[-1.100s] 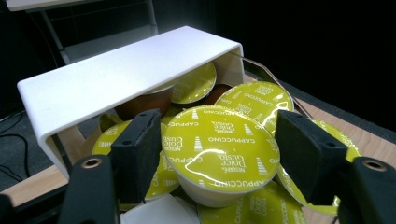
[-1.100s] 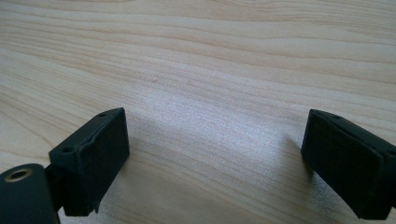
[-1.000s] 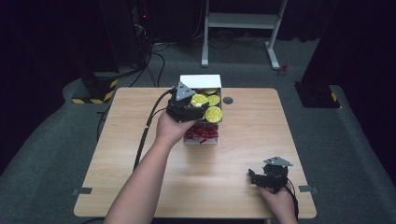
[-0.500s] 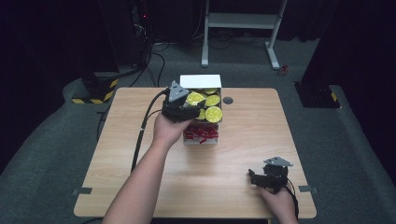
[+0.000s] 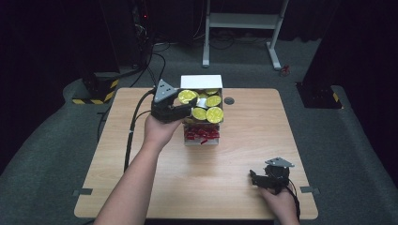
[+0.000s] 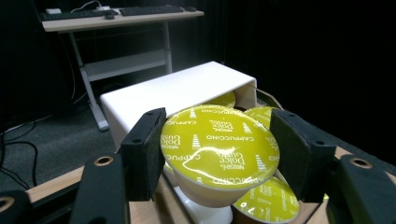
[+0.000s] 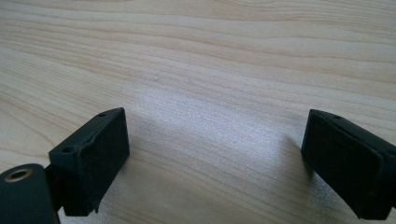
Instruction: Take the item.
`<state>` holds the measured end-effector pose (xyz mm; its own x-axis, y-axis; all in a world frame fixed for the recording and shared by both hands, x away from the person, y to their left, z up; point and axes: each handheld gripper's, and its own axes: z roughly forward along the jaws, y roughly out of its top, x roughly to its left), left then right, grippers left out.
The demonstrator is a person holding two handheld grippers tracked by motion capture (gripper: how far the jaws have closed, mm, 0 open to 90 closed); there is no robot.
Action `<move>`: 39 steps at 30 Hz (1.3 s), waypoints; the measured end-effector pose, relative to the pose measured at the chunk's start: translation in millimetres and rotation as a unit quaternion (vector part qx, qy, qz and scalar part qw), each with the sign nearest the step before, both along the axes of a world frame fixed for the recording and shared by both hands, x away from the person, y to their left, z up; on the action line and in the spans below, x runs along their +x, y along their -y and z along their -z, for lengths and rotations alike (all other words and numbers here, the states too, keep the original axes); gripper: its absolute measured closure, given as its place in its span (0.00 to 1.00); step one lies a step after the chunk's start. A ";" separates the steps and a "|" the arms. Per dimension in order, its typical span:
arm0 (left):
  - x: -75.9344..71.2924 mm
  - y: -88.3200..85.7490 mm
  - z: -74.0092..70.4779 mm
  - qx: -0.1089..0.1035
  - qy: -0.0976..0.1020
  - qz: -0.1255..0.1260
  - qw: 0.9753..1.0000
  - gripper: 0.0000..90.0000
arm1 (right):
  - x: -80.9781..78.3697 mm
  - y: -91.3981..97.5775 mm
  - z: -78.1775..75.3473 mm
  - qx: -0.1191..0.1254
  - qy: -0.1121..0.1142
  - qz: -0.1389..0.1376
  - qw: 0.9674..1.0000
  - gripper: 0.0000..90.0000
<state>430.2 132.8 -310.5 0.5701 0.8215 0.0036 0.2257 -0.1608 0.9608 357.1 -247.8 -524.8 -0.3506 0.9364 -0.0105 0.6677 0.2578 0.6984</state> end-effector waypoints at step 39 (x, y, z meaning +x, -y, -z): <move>-26.9 -95.4 40.0 0.000 -0.029 -0.071 0.997 0.43 | 0.0 0.2 0.0 -0.001 0.000 -0.001 1.000 0.08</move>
<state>403.3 228.3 -350.5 0.4468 0.8942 -0.0263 0.3020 -0.1230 0.9453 357.1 -247.9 -524.8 -0.3531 0.9355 -0.0119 0.6665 0.2604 0.6985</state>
